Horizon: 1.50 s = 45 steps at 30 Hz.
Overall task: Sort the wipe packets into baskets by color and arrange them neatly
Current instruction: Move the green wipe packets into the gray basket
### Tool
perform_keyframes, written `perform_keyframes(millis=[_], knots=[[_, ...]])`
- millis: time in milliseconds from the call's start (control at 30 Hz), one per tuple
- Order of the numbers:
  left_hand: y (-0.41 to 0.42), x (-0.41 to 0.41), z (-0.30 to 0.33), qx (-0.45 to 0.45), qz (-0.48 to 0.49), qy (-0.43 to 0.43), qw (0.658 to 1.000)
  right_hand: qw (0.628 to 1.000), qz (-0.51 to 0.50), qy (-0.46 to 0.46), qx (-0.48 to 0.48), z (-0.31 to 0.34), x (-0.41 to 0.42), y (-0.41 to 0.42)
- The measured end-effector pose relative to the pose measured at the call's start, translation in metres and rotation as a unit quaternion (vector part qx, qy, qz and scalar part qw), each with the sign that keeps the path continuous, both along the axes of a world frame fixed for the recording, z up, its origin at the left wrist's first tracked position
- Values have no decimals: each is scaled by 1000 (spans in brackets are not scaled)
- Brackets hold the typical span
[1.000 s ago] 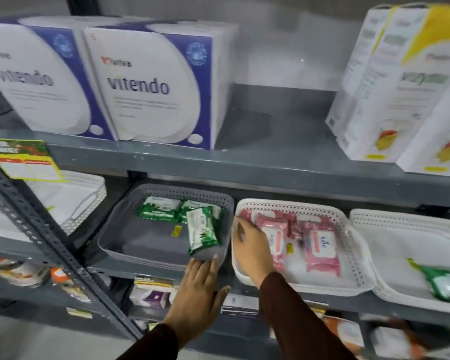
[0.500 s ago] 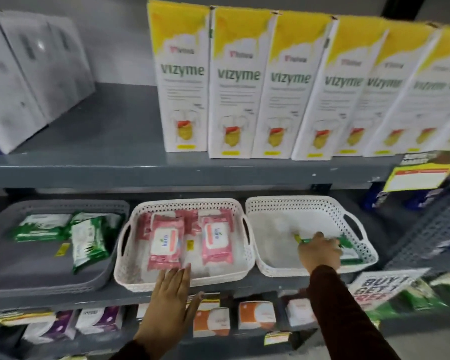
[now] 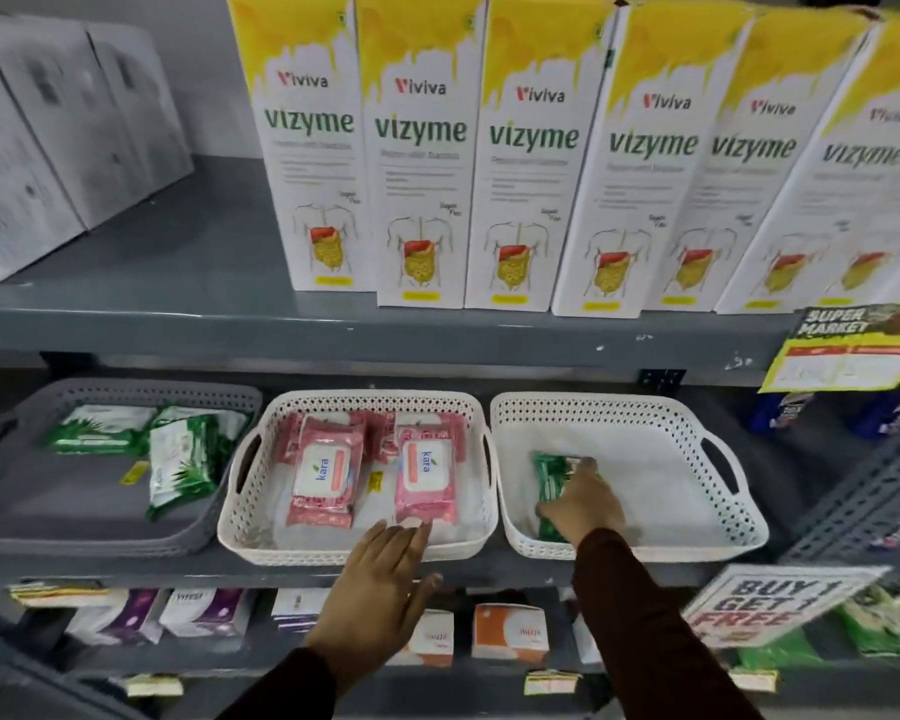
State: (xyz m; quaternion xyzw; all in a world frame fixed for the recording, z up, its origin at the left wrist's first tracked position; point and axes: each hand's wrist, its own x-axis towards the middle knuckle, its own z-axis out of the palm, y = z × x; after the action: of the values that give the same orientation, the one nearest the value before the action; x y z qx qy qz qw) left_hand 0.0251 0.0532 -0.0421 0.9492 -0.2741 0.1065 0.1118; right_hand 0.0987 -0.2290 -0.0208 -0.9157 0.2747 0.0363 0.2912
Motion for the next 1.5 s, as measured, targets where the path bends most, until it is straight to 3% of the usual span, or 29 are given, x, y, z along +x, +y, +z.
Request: perform_keyframes(millis=[100, 200, 333, 500, 767, 1000, 1133, 1267, 1400, 1500], knots=[[21, -5, 1, -10, 4, 5, 1000, 998, -38, -47, 27, 4, -6, -3], [59, -7, 2, -20, 36, 0, 999, 981, -59, -181, 30, 25, -13, 15], [131, -8, -1, -26, 81, -19, 996, 947, 5, -313, 74, 54, -20, 84], [241, -6, -6, -7, 189, 13, 982, 935, 151, -288, 144, 52, -10, 217], [371, -1, 9, -25, 250, 41, 967, 910, 339, -225, 79, 55, 18, 420], [391, -4, 22, -50, 240, 54, 968, 893, 413, -178, -18, 20, 74, 538], [398, 4, 24, -30, 225, 21, 974, 876, 460, -99, -108, 6, 77, 562], [396, 12, 28, -38, 223, -13, 974, 885, 451, -118, -3, 27, 55, 541], [377, 17, 37, -27, 230, 10, 973, 915, 312, -244, 75, 34, 19, 449], [347, 32, 40, -65, 241, 47, 967, 957, 155, -227, 86, 34, -6, 357]])
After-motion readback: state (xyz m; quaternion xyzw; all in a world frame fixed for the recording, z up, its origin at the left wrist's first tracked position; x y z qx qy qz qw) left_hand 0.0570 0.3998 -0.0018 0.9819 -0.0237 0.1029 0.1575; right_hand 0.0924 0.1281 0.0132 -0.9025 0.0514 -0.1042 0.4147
